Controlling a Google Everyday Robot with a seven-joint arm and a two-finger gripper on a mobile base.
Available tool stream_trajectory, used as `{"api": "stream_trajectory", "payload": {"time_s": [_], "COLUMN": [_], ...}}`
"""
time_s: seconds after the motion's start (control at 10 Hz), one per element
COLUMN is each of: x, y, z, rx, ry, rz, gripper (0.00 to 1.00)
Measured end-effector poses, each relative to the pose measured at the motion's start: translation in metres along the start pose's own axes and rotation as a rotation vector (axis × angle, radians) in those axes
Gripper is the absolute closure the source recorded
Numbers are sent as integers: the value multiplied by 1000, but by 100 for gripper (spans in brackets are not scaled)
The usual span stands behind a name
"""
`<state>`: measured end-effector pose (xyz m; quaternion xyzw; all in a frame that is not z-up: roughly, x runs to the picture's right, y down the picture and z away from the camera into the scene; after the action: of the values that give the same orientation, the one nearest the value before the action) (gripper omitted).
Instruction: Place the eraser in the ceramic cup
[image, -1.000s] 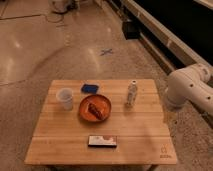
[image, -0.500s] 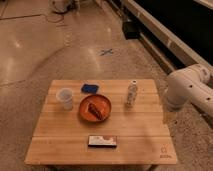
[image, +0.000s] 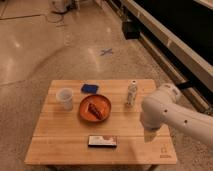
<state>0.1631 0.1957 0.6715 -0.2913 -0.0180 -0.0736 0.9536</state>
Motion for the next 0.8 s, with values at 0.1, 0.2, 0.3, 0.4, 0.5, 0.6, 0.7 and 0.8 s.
{"api": "stream_trajectory", "payload": {"time_s": [0.1,0.2,0.3,0.4,0.5,0.6,0.7,0.8], "x": [-30,-54,-74,-88,-108,-123,-135,-150], "y": [7,11,12,12,9,5,2,-2], "z": [11,21,29,35,43,49,54,61], "rx": [-4,-10,-16,-22,-28,-34,-40,-47], "ry": [-15,-32,-48,-63,-81,-93,-100,-105], "rz": [-58,-102,-130,-145,-158,-163,-166,-168], "gripper": [35,35,35,35,35,35,35,35]}}
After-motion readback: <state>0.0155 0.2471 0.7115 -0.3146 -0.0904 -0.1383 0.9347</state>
